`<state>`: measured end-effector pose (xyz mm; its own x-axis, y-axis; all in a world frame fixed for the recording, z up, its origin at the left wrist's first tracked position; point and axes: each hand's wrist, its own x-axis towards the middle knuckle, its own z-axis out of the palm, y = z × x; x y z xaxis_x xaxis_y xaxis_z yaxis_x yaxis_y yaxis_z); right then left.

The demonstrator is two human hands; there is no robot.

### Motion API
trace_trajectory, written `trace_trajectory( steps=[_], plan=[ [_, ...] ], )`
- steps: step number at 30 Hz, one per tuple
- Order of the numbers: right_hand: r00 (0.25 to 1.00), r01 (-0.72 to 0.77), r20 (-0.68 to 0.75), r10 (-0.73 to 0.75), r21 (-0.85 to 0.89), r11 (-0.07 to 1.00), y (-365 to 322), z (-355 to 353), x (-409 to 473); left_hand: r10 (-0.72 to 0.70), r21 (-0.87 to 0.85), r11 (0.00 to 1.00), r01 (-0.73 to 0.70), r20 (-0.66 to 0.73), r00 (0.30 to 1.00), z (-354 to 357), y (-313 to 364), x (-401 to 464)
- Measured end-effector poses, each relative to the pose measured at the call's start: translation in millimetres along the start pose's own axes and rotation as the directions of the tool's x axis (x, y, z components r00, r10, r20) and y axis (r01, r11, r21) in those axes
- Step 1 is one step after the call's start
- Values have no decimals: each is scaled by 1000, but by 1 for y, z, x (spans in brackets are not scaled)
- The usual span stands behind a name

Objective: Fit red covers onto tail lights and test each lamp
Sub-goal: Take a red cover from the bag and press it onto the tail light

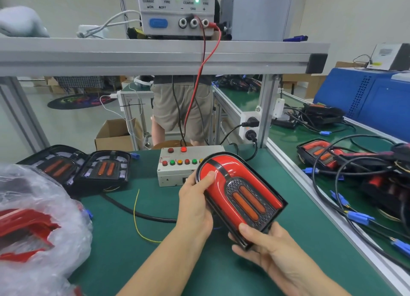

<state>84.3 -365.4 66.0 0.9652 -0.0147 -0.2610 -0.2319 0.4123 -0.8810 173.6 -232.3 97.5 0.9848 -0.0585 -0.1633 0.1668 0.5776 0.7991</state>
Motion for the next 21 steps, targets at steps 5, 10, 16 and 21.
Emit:
trace_trajectory(
  steps=[5, 10, 16, 21],
  plan=[
    [999, 0, 40, 1, -24, 1000, 2, 0, -2, -16, 11, 1000, 17, -15, 1000, -1, -1, 0],
    [999, 19, 49, -16, -61, 998, 2, 0, -2, -22, 17, 1000, 22, -13, 1000, -3, -1, -1],
    [998, 68, 15, -66, -117, 991, 4, 3, -1, 9, 59, 998, -7, -23, 1000, -3, -2, -1],
    [993, 98, -49, -105, -132, 986, 8, 6, -2, 18, 53, 998, -16, -48, 999, 0, -6, -2]
  ],
)
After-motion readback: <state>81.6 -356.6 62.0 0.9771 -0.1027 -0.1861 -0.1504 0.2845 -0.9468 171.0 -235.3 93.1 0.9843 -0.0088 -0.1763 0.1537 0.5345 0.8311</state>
